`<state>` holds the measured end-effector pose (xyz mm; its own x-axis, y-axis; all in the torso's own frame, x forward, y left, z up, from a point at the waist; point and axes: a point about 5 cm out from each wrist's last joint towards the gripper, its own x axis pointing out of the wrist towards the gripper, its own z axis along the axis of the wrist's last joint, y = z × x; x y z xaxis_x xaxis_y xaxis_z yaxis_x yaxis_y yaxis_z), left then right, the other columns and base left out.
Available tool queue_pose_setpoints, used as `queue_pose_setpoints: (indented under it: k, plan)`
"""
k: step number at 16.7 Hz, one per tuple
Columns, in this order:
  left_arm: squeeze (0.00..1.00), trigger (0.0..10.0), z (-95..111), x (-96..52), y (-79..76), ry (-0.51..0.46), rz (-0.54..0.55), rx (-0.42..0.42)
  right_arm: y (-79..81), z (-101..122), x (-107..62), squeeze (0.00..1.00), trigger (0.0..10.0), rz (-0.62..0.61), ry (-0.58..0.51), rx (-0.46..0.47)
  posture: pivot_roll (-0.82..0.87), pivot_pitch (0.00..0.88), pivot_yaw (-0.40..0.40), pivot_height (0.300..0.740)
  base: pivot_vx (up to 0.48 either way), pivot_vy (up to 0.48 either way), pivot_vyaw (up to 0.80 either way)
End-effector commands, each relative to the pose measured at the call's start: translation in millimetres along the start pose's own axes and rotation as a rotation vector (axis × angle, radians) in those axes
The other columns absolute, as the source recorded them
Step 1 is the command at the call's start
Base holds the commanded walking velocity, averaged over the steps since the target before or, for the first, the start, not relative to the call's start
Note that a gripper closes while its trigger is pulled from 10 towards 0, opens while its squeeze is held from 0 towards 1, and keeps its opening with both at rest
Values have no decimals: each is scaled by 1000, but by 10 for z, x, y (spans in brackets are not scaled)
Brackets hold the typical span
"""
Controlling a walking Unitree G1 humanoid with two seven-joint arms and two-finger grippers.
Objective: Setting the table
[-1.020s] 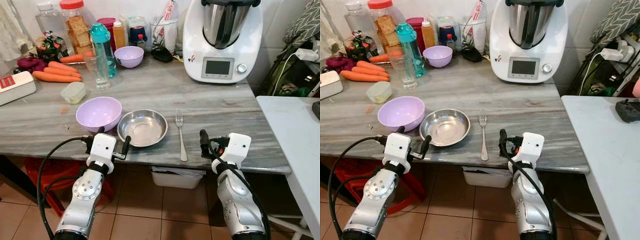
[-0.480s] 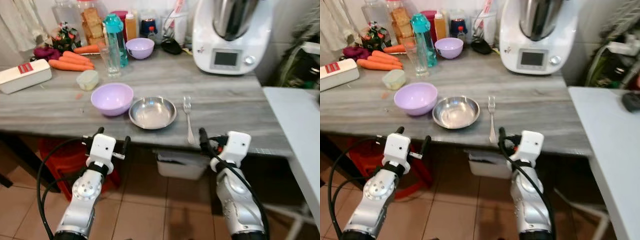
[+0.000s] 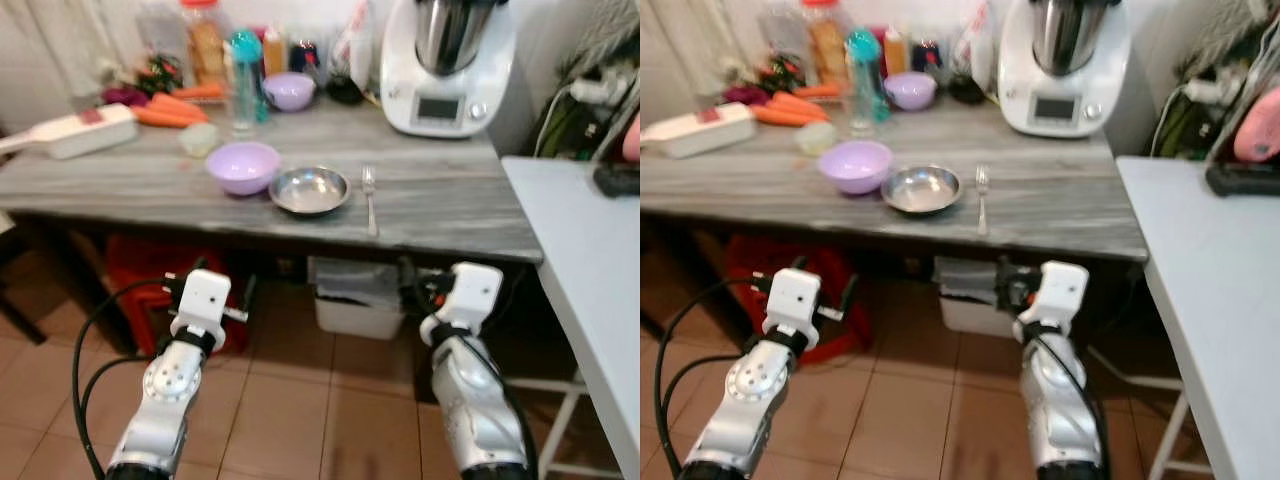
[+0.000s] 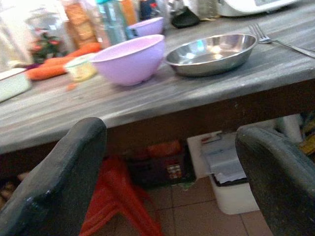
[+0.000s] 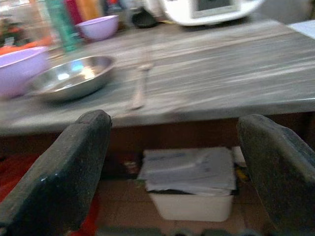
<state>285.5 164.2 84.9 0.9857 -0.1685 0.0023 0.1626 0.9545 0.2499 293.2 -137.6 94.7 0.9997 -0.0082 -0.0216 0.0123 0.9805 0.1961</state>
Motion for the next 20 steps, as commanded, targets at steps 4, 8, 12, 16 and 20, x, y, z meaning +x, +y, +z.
queue_pose_setpoints:
  k: [4,8,12,16,20]
  plan:
    - [0,10000,17,-18,-72,-23,-71,-27,-20,0,12,0,10000,2,0,-13,62,0,31,740,-72,0,0]
    - [0,10000,32,-15,-84,-27,-110,-42,-23,1,18,0,10000,3,-2,-15,61,0,31,740,0,0,0]
    - [0,10000,32,-18,-95,-27,-129,-52,-15,-5,20,0,10000,8,-1,-16,61,0,30,740,0,0,0]
    - [0,10000,33,-21,-106,-25,-141,-61,-17,-6,22,0,10000,11,0,-19,62,0,26,740,0,0,0]
    - [0,10000,28,-25,-114,-21,-153,-74,-16,-10,22,0,10000,9,2,-18,62,0,26,740,0,0,0]
